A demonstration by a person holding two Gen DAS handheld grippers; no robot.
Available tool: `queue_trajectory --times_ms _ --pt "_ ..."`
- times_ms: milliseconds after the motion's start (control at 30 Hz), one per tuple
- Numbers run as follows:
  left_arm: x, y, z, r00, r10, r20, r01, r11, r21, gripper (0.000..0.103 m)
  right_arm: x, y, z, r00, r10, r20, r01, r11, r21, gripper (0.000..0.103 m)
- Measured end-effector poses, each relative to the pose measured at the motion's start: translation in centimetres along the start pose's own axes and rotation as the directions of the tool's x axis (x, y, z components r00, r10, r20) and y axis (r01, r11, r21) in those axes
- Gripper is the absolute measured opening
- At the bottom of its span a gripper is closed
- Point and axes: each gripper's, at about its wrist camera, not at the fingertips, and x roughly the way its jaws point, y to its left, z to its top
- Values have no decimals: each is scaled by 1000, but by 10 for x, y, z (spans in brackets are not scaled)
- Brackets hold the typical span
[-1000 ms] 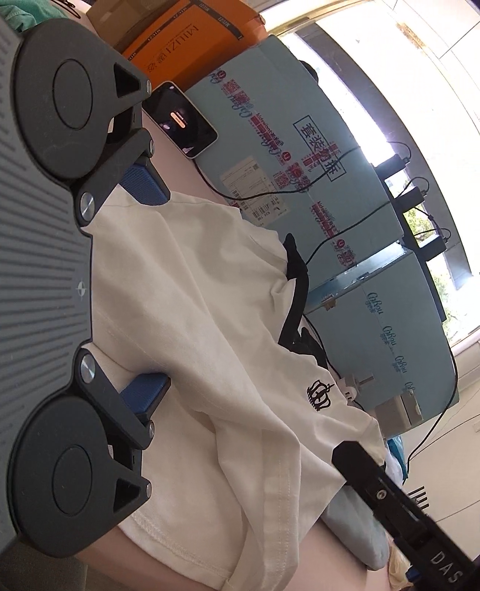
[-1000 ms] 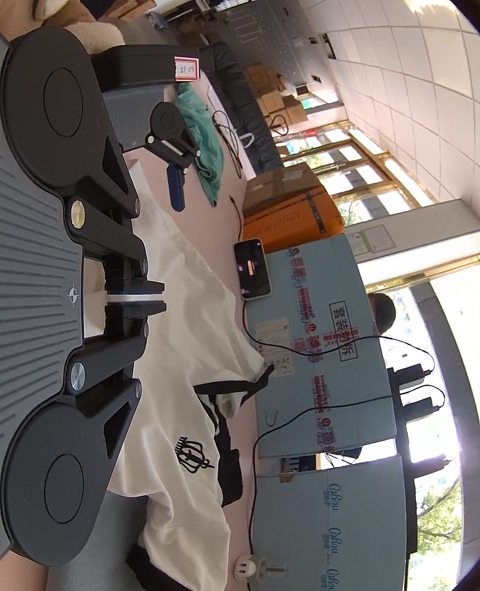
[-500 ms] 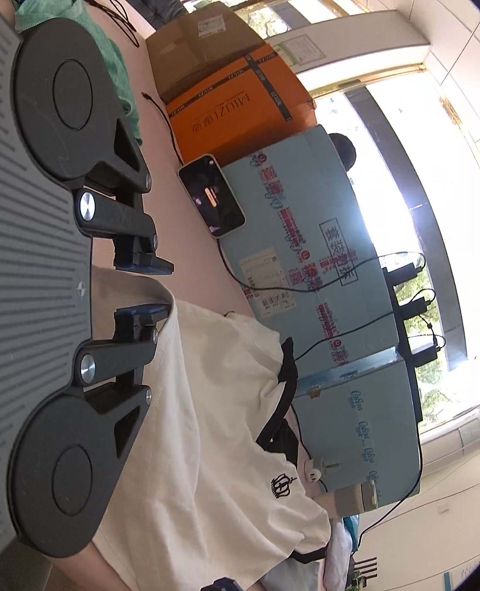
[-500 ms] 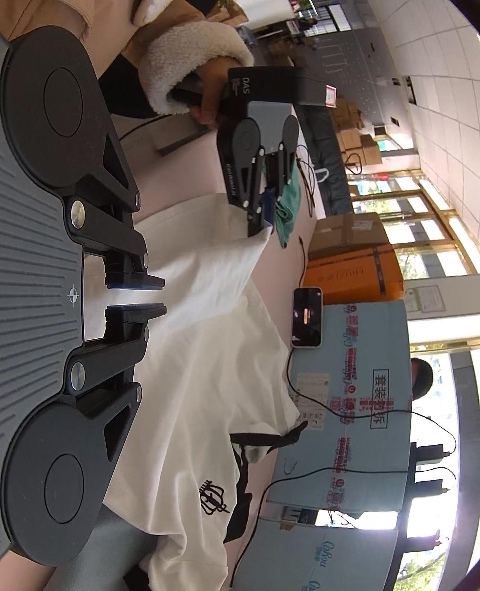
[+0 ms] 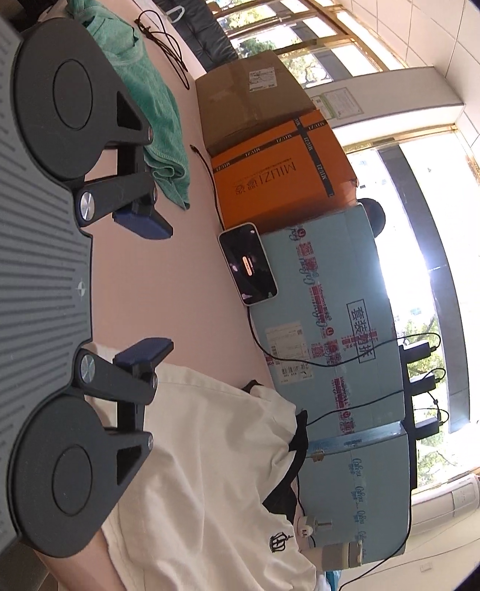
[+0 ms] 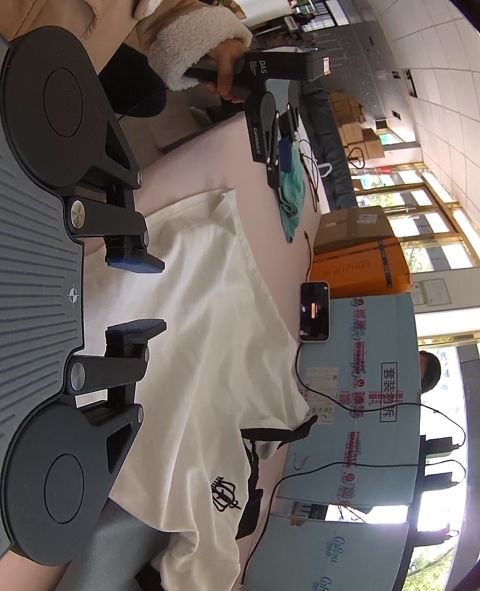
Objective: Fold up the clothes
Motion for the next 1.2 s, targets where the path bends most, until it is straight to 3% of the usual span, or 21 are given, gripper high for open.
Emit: queue_trajectory --times_ms 167,233,300,367,500,733,767,867,900,1033,1200 --pt "3 -30 -5 996 -86 -23 88 990 110 64 -20 -10 -13 1000 -31 1 31 999 40 28" --pt "4 -42 -8 994 -105 -42 111 980 164 64 -32 -17 -20 999 -53 11 52 995 83 33" --pt "3 -51 -12 991 -120 -58 129 969 210 64 -44 -22 -28 997 -79 24 75 989 128 45" --pt "0 -55 -14 990 -124 -68 137 962 235 64 -56 -27 -35 993 -116 37 109 980 166 45" --pt "-2 -58 -17 991 -105 -81 124 953 277 64 -70 -32 -44 986 -155 61 138 965 224 46" --pt "6 -63 -18 996 -52 -66 73 929 364 63 -59 -30 -42 992 -110 56 96 973 211 46" --pt "9 -64 -18 997 -42 -68 65 924 376 58 -58 -29 -42 993 -102 56 88 974 207 49" --pt "18 -63 -14 994 -61 -86 88 931 356 22 -55 -26 -44 995 -80 53 67 976 209 56" --pt "20 -62 -13 995 -62 -82 87 933 348 16 -55 -25 -45 996 -75 50 63 976 211 56" --pt "21 -57 -10 997 -40 -70 60 944 323 12 -54 -20 -51 998 -58 39 48 975 218 56" --pt "22 -26 -8 989 120 -83 -95 960 262 9 -53 -16 -57 999 -38 30 30 974 223 56"
